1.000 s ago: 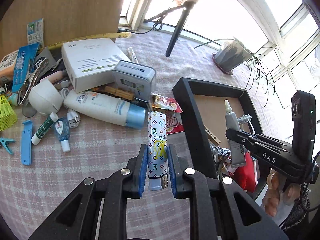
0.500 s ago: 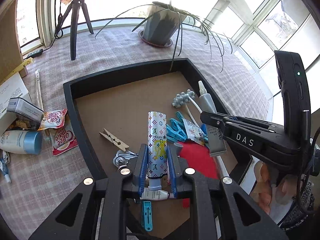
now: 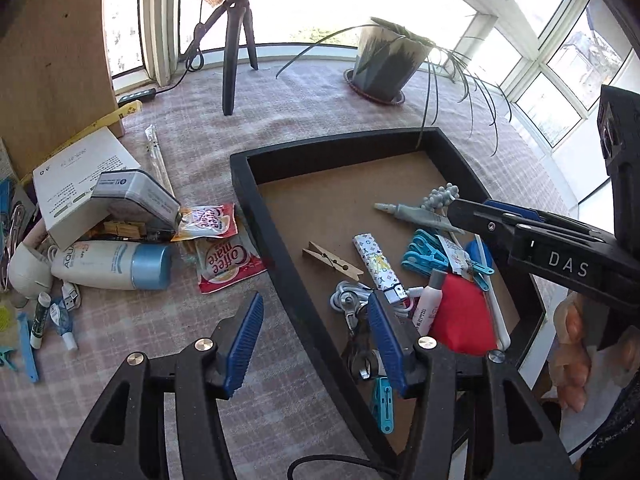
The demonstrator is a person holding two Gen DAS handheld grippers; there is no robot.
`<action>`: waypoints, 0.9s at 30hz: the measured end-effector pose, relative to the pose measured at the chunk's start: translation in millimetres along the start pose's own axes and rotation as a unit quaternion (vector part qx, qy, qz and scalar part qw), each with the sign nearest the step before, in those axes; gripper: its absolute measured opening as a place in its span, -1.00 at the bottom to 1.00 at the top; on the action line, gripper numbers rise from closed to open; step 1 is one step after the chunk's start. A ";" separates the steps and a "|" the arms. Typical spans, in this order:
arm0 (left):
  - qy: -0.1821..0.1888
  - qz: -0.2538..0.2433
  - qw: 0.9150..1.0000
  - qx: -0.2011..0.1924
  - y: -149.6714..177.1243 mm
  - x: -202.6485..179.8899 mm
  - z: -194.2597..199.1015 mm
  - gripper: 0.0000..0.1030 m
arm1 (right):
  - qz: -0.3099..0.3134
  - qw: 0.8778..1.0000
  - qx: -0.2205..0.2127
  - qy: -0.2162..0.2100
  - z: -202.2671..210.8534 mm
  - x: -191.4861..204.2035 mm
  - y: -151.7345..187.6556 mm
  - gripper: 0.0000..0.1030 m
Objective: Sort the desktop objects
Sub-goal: 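Carry the lighter and silver tube into the tray and open both grippers, then move both grippers back toward the cluttered items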
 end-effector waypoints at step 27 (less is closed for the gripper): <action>-0.084 0.218 0.972 -0.008 92.3 285.0 33.9 0.02 | 0.212 0.965 0.096 -0.124 -73.5 285.3 27.4 -0.01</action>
Point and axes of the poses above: each gripper's, at about its wrist camera, not at the fingertips, and z roughly against the way its jaws point, x to its left, y to its underside, the point moved 8 cm from there along -z, roughly the way its jaws point, and after that the axes turned 9 degrees about x, right-handed, at the moved point
